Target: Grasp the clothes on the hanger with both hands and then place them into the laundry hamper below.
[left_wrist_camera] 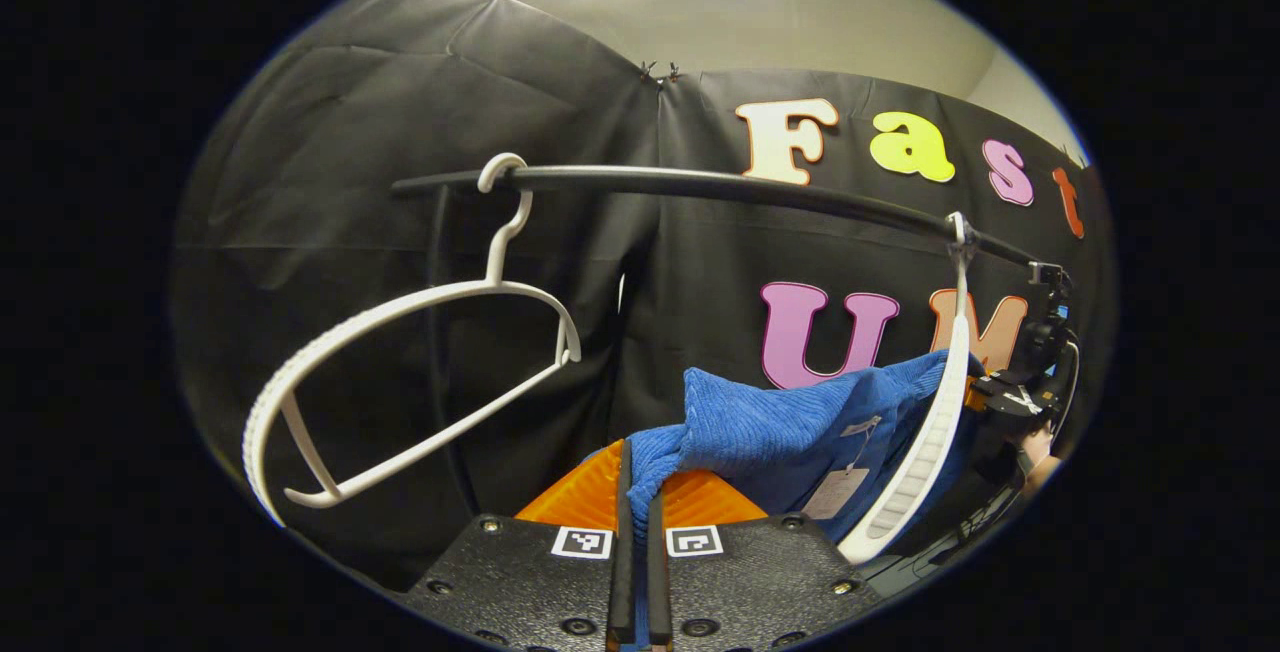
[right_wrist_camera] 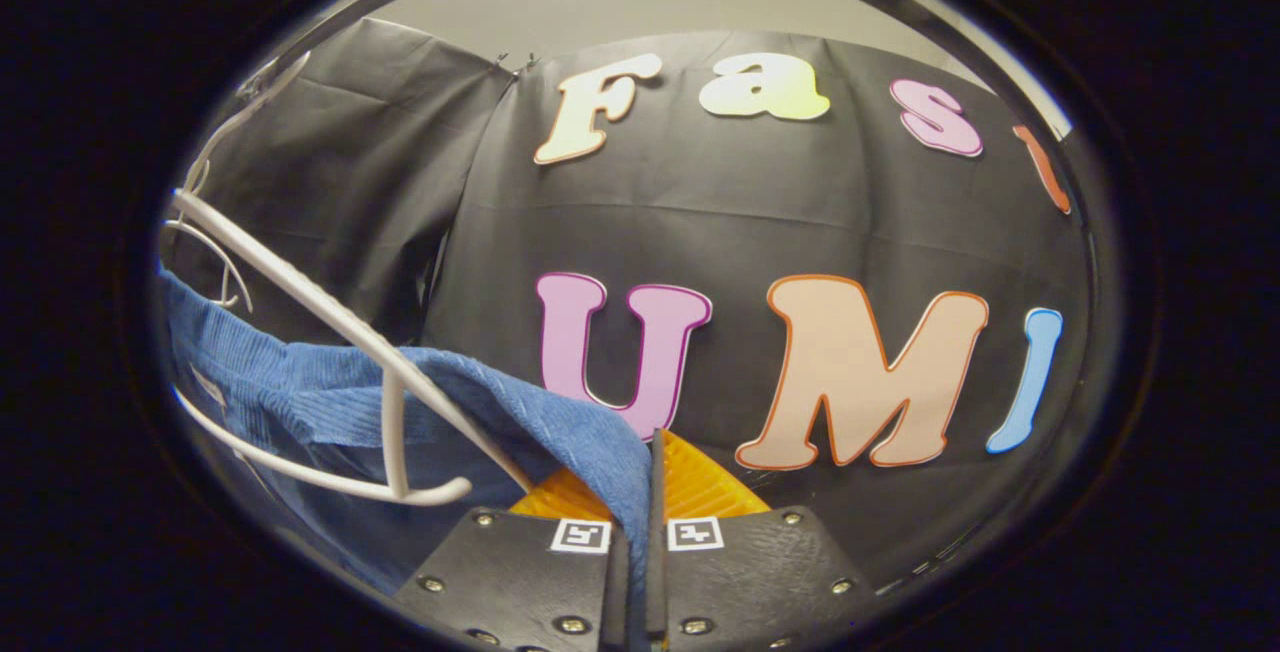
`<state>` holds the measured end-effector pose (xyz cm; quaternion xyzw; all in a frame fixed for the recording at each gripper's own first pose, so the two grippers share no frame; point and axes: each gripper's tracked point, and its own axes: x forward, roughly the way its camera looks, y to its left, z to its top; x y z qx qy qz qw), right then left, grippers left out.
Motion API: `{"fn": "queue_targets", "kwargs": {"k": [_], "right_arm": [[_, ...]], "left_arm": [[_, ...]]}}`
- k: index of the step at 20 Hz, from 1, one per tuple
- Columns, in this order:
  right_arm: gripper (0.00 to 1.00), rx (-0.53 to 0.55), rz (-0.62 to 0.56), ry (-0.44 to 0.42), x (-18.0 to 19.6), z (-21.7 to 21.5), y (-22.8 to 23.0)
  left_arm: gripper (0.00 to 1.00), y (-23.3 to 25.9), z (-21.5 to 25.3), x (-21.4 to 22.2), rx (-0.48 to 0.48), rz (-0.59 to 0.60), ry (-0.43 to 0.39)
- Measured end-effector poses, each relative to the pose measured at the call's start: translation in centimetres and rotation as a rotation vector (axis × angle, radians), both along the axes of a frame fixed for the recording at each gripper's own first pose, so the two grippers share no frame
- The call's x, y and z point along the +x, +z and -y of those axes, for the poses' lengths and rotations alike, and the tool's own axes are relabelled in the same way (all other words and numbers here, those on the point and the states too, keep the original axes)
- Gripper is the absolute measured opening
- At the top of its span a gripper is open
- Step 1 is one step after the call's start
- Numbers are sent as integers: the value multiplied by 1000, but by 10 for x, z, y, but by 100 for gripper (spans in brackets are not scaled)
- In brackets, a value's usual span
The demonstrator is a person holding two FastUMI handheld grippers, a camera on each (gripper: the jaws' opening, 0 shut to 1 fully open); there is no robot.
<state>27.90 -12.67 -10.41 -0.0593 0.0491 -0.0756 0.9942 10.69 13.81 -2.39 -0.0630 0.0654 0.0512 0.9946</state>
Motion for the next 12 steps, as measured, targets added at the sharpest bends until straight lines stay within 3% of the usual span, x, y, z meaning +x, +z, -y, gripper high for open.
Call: {"fn": "queue_targets", "kwargs": {"k": [12], "right_arm": [[7,35,-101,-18,-29,1,-51]], "left_arm": [[6,-66,4,-12,-65,-101,-6]]}}
